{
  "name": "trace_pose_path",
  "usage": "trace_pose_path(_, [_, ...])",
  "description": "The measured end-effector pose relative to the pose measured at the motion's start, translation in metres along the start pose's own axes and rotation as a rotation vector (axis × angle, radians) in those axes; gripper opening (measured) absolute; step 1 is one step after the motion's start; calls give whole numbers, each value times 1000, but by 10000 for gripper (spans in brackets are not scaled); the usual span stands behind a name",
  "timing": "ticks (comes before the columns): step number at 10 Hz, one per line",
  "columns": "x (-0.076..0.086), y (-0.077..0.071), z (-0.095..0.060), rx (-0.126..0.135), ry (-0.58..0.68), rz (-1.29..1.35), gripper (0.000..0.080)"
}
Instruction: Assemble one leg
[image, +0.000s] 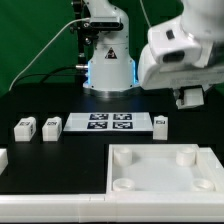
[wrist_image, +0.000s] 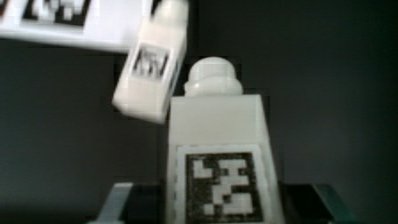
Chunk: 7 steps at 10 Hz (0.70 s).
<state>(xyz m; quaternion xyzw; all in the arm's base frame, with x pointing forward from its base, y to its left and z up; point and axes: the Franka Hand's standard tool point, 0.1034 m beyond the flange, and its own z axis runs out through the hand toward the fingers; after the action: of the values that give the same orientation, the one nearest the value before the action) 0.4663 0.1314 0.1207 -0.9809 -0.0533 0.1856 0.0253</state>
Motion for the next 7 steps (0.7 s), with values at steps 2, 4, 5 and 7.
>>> trace_pose_path(2, [4, 14, -24, -1, 199, 14, 290])
trace_pose_path(4, [9, 14, -29, -1, 379, 8, 291])
trace_pose_path(5, [9, 14, -28, -1, 459, 5, 291])
trace_pose_path(7, [11, 14, -27, 5, 619, -3, 291])
